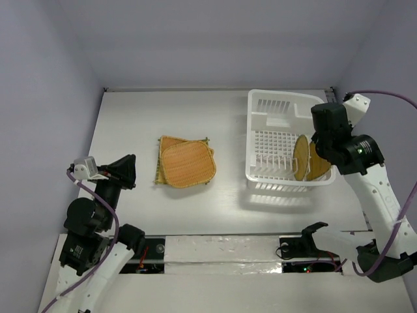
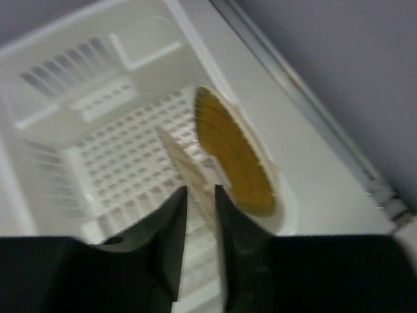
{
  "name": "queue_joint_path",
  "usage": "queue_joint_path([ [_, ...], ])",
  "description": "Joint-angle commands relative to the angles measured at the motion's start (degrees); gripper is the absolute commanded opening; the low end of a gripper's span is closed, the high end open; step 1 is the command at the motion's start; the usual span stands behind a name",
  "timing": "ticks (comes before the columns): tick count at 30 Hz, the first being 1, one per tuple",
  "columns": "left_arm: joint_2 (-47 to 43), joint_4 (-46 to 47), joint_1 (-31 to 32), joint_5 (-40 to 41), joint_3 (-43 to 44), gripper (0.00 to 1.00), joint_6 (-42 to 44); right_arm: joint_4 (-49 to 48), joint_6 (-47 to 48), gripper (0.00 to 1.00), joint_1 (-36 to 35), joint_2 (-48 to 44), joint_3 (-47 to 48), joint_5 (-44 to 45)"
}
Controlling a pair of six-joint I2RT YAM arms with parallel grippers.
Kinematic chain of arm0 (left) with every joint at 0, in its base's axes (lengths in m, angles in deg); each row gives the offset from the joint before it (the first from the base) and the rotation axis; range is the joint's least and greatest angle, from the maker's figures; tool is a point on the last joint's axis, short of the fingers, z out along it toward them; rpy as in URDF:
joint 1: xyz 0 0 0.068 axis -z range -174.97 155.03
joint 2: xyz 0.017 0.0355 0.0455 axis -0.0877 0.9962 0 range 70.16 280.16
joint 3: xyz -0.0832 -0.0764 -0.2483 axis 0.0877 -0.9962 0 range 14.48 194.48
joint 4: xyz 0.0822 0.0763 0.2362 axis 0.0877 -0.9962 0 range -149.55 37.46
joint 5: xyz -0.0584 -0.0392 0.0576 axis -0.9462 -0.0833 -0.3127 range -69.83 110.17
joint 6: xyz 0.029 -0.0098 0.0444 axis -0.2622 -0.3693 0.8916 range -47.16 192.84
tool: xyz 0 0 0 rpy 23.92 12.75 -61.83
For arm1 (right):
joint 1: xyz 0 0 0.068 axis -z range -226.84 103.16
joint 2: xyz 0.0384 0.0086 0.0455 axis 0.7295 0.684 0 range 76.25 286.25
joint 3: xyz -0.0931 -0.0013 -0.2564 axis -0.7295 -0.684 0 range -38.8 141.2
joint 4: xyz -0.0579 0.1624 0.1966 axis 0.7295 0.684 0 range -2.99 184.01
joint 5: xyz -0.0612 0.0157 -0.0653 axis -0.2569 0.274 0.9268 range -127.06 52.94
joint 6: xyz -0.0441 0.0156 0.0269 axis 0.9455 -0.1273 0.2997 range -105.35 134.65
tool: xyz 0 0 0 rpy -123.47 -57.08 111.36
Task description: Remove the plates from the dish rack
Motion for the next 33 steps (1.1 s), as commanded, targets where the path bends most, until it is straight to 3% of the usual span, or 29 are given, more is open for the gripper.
queue_joint_path([
  [1, -1.0, 2.9, 1.7, -0.8, -0.2, 0.16, 0.3, 13.4, 2.7, 0.35, 3.0, 2.7, 2.6, 2.9],
  [2, -1.3, 2.9, 1.7, -0.8, -0.2, 0.18, 0.3, 14.2, 3.0, 0.56, 3.6, 4.0, 2.4, 2.2],
  [5, -2.5, 2.8, 2.2, -0.6, -0.2, 0.23, 0.3, 11.5, 6.5, 0.69, 5.2, 4.1, 1.2, -2.1],
  [10, -3.3, 2.6, 2.8, -0.5, -0.2, 0.3, 0.3, 10.2, 9.6, 0.69, 12.8, 8.4, 1.5, -1.7],
  [16, -4.0, 2.5, 3.3, -0.4, -0.2, 0.32, 0.3, 4.4, 13.9, 0.66, 16.2, 11.8, -2.7, -6.3],
  [27, -4.3, 2.5, 3.3, -0.4, -0.2, 0.34, 0.3, 3.7, 17.3, 0.39, 16.8, 16.6, -0.4, -5.3],
  [31, -4.3, 2.6, 3.3, -0.5, -0.2, 0.34, 0.3, 3.4, 17.9, 0.33, 16.8, 17.1, -0.9, -5.1],
  [33, -4.4, 2.6, 3.3, -0.5, -0.2, 0.34, 0.3, 3.1, 18.0, 0.36, 16.8, 17.8, -1.5, -5.6],
])
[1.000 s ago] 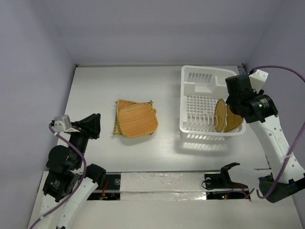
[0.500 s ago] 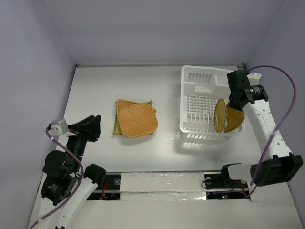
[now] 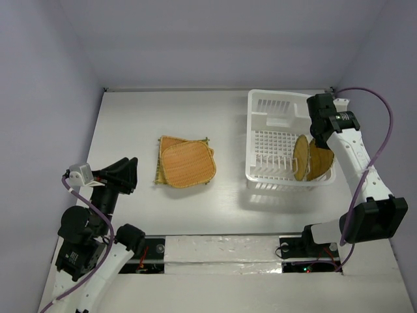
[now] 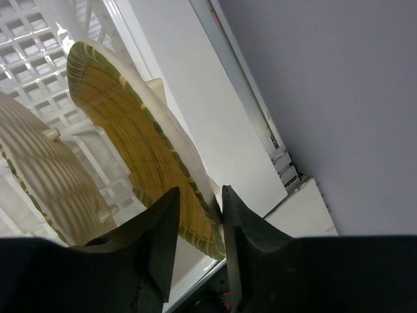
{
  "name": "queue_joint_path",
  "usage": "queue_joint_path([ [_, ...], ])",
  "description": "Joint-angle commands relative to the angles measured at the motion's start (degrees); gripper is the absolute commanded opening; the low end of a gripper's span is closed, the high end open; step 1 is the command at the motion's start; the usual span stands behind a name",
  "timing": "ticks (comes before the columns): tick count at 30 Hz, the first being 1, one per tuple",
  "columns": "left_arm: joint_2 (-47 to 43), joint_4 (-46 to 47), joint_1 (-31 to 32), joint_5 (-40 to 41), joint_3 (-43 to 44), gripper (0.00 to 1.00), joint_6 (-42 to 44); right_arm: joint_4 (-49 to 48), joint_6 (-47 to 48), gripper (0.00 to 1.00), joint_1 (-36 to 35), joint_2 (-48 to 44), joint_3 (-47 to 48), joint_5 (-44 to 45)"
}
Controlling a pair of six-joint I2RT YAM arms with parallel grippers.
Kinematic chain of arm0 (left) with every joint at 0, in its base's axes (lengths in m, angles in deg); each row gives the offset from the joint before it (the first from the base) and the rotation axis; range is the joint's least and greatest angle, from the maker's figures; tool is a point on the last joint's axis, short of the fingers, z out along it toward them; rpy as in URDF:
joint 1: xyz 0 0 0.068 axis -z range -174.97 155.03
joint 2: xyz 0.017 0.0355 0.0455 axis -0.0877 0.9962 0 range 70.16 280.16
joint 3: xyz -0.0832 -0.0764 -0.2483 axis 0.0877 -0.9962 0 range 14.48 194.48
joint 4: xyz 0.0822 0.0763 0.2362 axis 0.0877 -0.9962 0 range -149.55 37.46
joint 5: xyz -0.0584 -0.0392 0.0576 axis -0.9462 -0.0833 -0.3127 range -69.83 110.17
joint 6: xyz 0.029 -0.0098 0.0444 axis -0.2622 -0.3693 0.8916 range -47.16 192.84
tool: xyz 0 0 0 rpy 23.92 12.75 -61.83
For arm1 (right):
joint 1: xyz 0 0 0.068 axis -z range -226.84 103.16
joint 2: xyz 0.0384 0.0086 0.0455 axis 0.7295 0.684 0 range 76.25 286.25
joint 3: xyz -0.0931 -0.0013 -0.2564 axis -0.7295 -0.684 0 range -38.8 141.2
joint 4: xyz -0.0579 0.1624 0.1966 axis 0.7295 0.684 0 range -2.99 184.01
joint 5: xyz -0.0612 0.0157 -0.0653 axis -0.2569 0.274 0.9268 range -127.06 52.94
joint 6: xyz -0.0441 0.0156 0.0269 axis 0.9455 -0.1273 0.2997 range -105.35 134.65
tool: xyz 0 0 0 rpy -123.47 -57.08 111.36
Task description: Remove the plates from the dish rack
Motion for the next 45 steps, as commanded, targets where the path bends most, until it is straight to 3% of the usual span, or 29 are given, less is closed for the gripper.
queue_joint_path([
  [1, -1.0, 2.6, 0.4, -0.1, -0.1, 0.34, 0.3, -2.3, 0.7, 0.39, 0.1, 1.6, 1.4, -0.6],
  [3, -1.0, 2.5, 0.4, -0.1, -0.1, 0.34, 0.3, -2.3, 0.4, 0.52, 0.1, 2.1, 1.4, -0.6],
  [9, -1.3, 2.3, 0.4, 0.1, -0.1, 0.34, 0.3, -2.7, 0.0, 0.54, 0.1, 2.7, 1.1, 1.7],
  [14, -1.5, 2.3, 0.9, 0.1, -0.1, 0.34, 0.3, -2.4, 0.1, 0.23, 0.6, 1.6, 2.3, 2.8],
  [21, -1.6, 2.3, 0.9, 0.1, 0.0, 0.35, 0.3, -0.7, 2.8, 0.0, 0.6, 0.1, 4.4, 4.9],
  [33, -1.2, 2.3, 0.9, -0.1, -0.1, 0.35, 0.3, 2.4, 5.1, 0.0, -1.0, -3.7, 11.6, 11.5],
  [45, -0.4, 2.3, 0.9, 0.3, -0.2, 0.35, 0.2, 10.1, 1.5, 0.0, -6.7, -5.0, 33.5, 22.2],
])
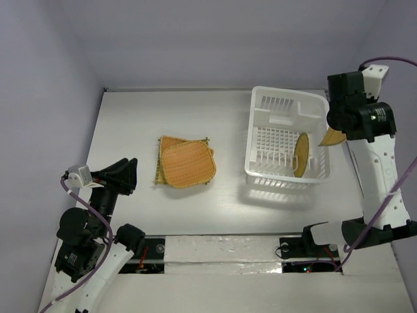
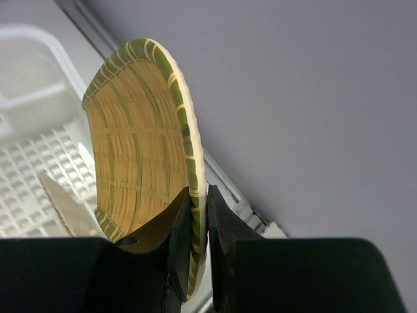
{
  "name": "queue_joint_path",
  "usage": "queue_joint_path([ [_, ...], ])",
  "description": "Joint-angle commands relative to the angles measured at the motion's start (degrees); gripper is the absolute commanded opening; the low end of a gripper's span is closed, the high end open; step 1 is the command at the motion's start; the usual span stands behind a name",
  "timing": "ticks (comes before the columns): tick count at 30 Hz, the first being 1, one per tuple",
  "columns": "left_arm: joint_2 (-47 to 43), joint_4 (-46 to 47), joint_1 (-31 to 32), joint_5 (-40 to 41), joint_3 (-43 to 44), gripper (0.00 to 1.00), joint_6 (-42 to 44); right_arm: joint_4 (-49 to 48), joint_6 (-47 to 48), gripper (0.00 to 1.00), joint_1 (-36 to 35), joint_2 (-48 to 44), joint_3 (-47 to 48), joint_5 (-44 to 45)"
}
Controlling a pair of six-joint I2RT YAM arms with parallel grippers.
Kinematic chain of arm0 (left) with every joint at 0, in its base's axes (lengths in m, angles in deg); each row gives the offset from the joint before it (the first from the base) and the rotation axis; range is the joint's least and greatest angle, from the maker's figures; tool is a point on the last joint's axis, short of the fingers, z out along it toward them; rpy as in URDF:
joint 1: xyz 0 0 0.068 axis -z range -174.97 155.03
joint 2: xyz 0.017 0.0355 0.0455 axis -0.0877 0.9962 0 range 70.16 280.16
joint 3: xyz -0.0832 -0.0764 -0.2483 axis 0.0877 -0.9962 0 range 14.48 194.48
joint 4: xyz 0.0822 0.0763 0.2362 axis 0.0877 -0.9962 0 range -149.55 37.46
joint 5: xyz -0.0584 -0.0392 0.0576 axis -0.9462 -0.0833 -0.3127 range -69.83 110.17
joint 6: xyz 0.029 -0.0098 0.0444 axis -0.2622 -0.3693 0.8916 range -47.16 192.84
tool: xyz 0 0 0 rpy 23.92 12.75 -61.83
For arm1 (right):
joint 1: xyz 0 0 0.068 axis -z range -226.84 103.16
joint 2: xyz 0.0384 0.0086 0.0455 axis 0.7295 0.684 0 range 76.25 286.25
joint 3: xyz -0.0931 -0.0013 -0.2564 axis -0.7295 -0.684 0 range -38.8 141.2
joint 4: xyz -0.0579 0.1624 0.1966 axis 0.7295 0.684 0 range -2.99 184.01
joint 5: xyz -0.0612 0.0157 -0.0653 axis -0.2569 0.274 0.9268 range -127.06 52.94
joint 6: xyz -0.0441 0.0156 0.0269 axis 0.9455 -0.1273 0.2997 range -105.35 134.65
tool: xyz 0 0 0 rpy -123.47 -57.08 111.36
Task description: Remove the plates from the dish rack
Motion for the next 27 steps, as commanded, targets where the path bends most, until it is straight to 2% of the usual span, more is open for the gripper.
queue_joint_path([
  [1, 0.4, 2.3, 0.4, 0.3, -0.2, 0.35, 0.3, 0.9, -2.6, 0.0, -2.0, -3.3, 8.5, 7.5],
  [3, 0.6, 2.3, 0.4, 0.3, -0.2, 0.35, 0.3, 0.8, -3.2, 0.0, -3.6, -4.0, 11.9, 4.4],
  [5, 1.0, 2.3, 0.4, 0.4, -0.3, 0.35, 0.3, -3.6, -2.7, 0.0, -7.7, -5.3, 12.2, 1.1],
  [6, 1.1, 2.3, 0.4, 0.4, -0.3, 0.35, 0.3, -5.7, -2.7, 0.0, -9.5, -6.6, 11.8, -3.5],
  [12, 2.1, 2.1, 0.4, 1.3, -0.2, 0.35, 0.2, -25.9, -7.5, 0.0, -20.4, -7.2, 1.0, -27.1],
  [14, 2.4, 2.0, 0.4, 1.8, -0.3, 0.35, 0.2, -34.6, -9.4, 0.0, -24.0, -5.4, -3.9, -31.0],
  [18, 3.2, 1.9, 0.4, 2.4, -0.3, 0.35, 0.0, -51.6, -14.9, 0.0, -27.7, -2.2, -13.8, -44.4],
  [19, 3.6, 1.8, 0.4, 2.6, -0.2, 0.35, 0.1, -58.1, -17.6, 0.0, -28.5, -1.4, -15.7, -46.1],
  [22, 4.3, 1.7, 0.4, 3.0, -0.2, 0.35, 0.0, -67.5, -22.5, 0.0, -31.1, 3.2, -20.6, -50.4],
  [27, 4.7, 1.5, 0.4, 3.6, -0.2, 0.35, -0.2, -75.8, -27.2, 0.0, -34.0, 13.2, -23.6, -53.4],
])
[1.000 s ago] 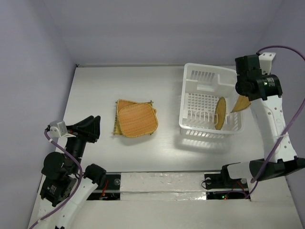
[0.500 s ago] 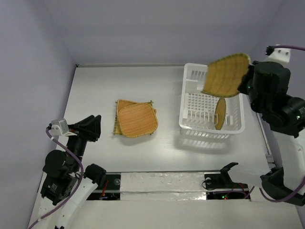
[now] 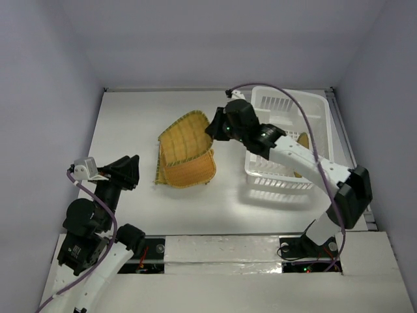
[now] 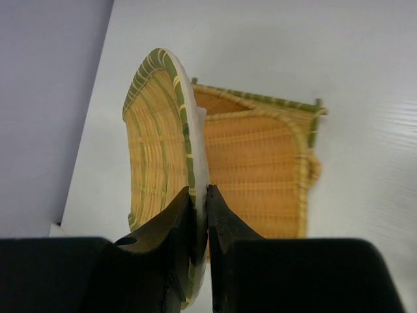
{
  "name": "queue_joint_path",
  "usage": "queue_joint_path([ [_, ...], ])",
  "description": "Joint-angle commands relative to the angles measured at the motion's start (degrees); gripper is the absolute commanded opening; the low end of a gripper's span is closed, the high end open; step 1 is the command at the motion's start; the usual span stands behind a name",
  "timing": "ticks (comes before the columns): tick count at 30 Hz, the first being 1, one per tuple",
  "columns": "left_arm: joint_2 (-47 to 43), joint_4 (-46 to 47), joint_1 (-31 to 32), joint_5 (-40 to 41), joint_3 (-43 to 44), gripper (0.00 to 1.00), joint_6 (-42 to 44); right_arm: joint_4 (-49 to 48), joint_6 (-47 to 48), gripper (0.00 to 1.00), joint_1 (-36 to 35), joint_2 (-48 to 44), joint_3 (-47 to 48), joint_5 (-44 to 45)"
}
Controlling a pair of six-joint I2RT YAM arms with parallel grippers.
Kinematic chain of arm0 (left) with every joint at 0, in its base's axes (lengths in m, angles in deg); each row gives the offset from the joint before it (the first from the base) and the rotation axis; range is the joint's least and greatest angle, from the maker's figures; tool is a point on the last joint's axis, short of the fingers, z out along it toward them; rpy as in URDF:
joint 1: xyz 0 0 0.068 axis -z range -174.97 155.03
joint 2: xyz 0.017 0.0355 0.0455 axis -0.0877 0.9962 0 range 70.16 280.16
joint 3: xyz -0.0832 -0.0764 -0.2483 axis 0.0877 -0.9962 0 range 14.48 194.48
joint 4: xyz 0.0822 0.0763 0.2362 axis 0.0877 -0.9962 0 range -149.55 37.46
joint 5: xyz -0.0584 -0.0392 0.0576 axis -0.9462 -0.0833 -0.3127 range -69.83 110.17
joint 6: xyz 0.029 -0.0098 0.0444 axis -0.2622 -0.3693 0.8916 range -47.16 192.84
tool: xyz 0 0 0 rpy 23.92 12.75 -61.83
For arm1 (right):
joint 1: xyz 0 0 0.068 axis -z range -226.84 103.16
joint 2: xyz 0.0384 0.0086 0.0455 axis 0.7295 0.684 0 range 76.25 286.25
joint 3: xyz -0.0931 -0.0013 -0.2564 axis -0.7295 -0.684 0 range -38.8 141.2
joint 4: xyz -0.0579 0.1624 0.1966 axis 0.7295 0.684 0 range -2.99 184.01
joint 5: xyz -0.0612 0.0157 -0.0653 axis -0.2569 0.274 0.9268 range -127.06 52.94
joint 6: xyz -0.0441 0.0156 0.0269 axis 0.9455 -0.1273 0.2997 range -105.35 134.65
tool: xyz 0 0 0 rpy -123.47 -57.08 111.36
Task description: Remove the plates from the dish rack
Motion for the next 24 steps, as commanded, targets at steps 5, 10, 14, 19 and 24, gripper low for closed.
queue_joint_path([
  [5, 2.0, 1.6, 0.2, 1.3, -0.1, 0.35, -0.1, -28.2, -11.8, 0.0, -1.3, 4.3, -5.3, -8.0],
  [10, 2.3, 1.6, 0.2, 1.3, -0.1, 0.35, -0.1, -34.7, -15.7, 0.0, -1.3, 5.7, -12.0, -8.4],
  [14, 2.3, 1.8, 0.2, 1.3, -0.2, 0.35, -0.1, -37.6, -16.9, 0.0, -1.3, 5.6, -16.5, -8.3],
  [19, 2.7, 1.7, 0.2, 1.1, -0.1, 0.35, -0.1, -38.6, -17.6, 0.0, -1.3, 5.4, -20.3, -7.8],
  [24, 2.6, 1.6, 0.2, 1.1, -0.2, 0.35, -0.1, -39.7, -18.4, 0.0, -1.3, 4.8, -23.8, -7.2],
])
